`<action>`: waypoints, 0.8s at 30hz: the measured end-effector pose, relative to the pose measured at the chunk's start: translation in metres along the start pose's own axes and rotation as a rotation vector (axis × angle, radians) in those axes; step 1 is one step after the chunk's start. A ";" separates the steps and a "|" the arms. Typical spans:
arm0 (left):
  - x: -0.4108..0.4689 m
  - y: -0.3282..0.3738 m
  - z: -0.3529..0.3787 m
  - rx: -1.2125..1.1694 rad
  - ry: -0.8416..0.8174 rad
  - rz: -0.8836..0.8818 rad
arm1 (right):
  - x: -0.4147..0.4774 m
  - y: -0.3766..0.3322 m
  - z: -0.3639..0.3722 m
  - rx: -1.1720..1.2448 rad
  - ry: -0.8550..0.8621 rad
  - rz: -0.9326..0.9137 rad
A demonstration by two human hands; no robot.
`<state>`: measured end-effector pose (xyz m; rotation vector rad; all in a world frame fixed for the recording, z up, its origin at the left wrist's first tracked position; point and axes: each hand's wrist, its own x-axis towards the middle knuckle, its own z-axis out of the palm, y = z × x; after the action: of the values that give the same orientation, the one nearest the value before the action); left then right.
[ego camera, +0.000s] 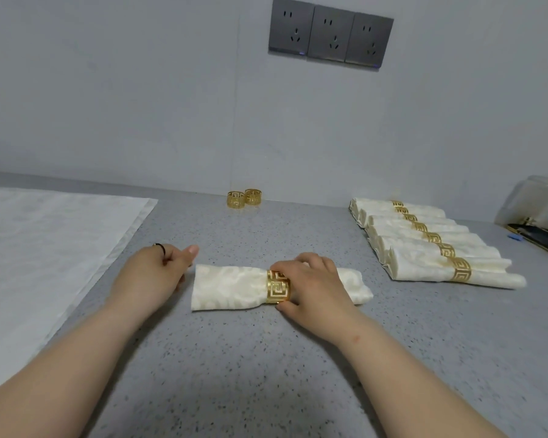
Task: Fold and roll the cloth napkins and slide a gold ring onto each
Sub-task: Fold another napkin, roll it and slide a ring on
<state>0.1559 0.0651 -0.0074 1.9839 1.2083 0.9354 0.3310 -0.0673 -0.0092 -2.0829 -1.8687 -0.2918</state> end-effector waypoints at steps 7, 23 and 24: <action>-0.012 0.002 0.007 0.106 -0.145 0.216 | -0.021 0.008 -0.028 -0.090 0.047 -0.001; -0.041 0.028 0.066 0.439 -0.464 0.595 | -0.141 0.122 -0.084 -0.368 -0.102 0.541; -0.044 0.030 0.072 0.448 -0.458 0.605 | -0.144 0.129 -0.083 -0.371 -0.091 0.570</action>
<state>0.2144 0.0029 -0.0340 2.8121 0.5896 0.4286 0.4467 -0.2425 0.0023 -2.8074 -1.2460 -0.4264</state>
